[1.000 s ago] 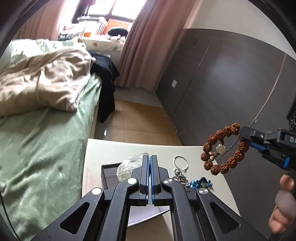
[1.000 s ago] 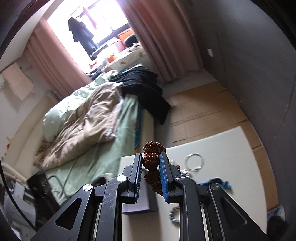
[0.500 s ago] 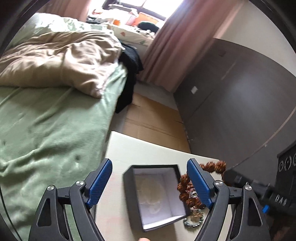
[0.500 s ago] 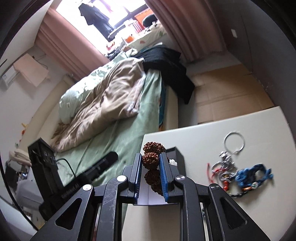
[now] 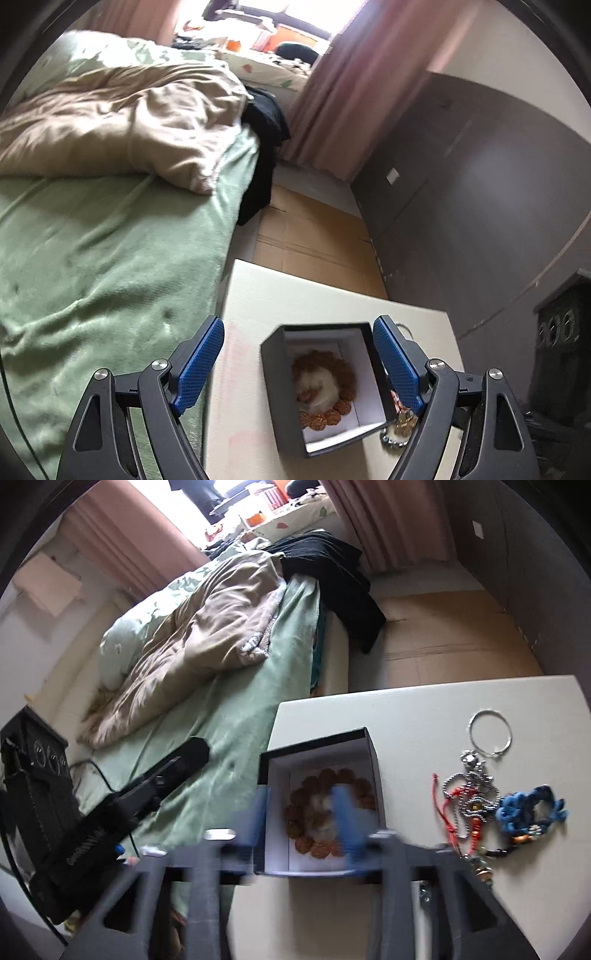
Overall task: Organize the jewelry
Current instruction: 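Move the left gripper back to the pile and grasp the butterfly brooch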
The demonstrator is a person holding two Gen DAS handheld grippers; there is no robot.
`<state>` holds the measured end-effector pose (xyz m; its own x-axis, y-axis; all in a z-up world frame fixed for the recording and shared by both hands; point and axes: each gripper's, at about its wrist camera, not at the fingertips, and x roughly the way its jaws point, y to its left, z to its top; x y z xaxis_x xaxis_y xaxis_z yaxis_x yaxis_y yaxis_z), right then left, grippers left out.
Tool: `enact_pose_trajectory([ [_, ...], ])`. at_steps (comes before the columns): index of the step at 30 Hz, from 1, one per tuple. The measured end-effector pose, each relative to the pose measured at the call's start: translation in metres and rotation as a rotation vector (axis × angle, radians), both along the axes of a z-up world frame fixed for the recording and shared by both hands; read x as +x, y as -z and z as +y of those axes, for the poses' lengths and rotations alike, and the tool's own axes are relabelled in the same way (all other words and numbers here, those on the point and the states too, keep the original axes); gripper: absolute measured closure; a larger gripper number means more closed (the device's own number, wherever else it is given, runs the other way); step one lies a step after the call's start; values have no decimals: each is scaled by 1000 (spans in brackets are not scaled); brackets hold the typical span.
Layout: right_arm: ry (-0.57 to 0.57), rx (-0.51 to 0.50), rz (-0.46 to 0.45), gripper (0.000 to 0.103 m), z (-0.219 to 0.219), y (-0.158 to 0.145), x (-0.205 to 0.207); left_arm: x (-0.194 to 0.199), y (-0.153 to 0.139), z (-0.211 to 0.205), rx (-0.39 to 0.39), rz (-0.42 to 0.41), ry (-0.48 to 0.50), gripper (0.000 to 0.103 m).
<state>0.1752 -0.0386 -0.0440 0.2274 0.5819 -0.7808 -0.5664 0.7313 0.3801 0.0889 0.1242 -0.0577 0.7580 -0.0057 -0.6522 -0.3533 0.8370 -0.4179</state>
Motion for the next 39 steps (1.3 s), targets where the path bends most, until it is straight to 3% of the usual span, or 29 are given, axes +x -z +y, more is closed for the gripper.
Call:
enact_pose_trajectory([
  [1, 11, 2, -17, 30, -6, -4, -2, 0, 0, -3, -8, 0, 10, 21],
  [2, 27, 8, -38, 24, -12, -7, -2, 0, 0, -3, -14, -2, 13, 21],
  [12, 228, -14, -27, 24, -94, -18, 27, 2, 1, -19, 0, 5, 15, 20],
  [25, 320, -34, -47, 24, -180, -29, 38, 14, 3, -90, 25, -3, 222, 20],
  [33, 345, -38, -15, 24, -214, -25, 45, 17, 15, -134, 38, 41, 360, 41],
  [39, 354, -68, 3, 24, -233, -19, 50, 23, 27, -157, 57, 78, 419, 45],
])
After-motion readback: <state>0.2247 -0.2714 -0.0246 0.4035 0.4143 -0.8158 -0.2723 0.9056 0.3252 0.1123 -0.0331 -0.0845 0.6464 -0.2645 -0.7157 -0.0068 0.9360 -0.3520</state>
